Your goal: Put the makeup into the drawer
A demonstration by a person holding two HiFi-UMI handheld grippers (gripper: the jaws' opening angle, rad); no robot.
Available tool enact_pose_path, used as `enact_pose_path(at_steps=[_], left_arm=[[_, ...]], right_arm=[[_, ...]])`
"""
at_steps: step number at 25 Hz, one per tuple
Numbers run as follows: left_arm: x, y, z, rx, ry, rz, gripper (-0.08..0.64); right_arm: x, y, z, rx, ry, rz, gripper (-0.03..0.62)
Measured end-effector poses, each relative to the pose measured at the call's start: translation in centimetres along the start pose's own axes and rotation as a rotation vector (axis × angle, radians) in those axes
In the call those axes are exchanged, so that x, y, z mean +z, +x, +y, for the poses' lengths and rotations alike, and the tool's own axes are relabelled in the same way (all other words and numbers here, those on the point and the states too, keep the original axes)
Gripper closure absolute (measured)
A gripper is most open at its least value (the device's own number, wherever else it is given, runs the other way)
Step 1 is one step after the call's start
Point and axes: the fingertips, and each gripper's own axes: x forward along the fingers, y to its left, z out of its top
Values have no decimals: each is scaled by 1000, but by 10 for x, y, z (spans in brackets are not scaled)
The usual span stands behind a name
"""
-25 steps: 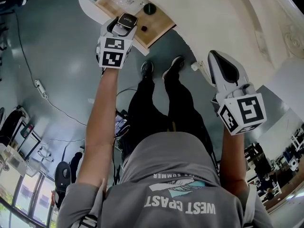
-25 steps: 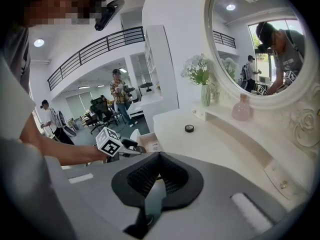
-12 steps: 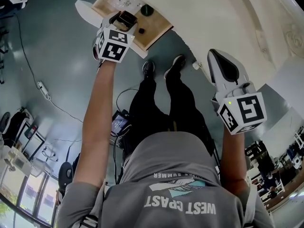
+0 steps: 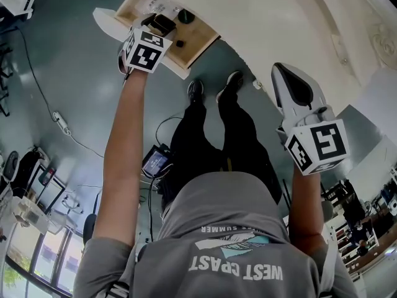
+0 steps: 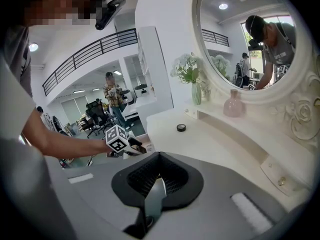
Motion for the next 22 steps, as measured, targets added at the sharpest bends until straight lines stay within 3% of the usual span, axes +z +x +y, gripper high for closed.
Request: enact_pose_path(at_steps=[14,22], left_arm=[[2,18,4,-5,52,15,273],[-11,28,-4,-43,132,140,273]], right_arm=[[-8,-4,-8,-9,12,8,591],[-9,-4,-9,-9,16,1,591]])
